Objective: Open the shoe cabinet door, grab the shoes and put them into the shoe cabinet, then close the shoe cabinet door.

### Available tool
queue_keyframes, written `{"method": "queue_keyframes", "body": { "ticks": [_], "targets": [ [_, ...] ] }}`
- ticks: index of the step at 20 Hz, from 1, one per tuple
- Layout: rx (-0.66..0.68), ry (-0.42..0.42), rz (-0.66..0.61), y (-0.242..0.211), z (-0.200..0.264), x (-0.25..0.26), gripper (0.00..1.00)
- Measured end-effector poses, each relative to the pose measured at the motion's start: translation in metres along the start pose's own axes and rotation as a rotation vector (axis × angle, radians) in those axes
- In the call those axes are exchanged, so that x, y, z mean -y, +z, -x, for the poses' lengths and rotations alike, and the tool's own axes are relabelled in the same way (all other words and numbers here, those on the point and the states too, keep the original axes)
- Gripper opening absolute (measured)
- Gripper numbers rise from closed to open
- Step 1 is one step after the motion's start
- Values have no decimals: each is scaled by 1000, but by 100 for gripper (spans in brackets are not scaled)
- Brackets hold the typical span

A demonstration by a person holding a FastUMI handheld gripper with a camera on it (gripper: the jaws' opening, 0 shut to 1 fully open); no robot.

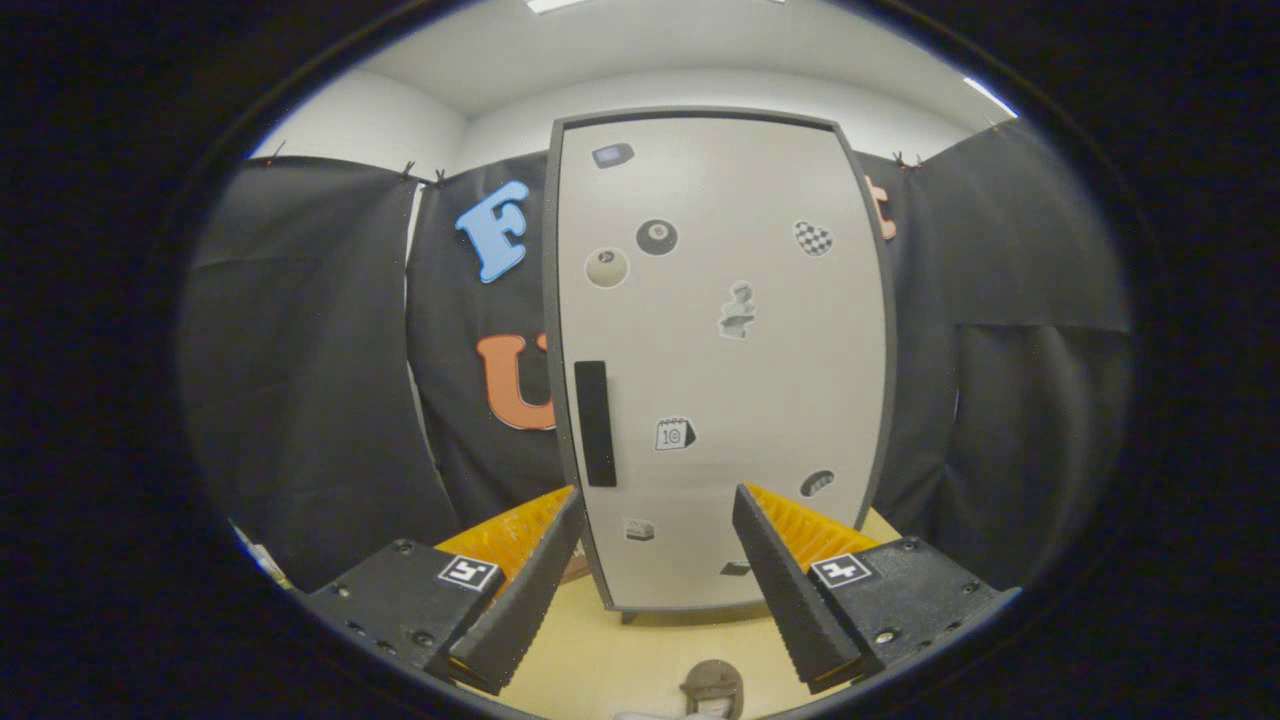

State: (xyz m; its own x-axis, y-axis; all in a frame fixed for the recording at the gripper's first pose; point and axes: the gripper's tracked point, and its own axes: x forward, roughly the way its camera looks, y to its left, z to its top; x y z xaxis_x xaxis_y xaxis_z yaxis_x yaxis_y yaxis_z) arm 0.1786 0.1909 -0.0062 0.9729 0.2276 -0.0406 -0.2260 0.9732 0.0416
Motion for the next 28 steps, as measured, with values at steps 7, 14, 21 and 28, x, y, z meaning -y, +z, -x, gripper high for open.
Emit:
{"method": "queue_keyframes", "body": {
  "ticks": [7, 14, 21, 28],
  "targets": [
    [1, 27, 8, 7, -101, -32, 98],
    [-27, 39, 12, 2, -148, -46, 80],
    [-43, 26, 15, -2, -155, -43, 40],
    [-56, 78, 34, 0, -138, -42, 32]
  ]
}}
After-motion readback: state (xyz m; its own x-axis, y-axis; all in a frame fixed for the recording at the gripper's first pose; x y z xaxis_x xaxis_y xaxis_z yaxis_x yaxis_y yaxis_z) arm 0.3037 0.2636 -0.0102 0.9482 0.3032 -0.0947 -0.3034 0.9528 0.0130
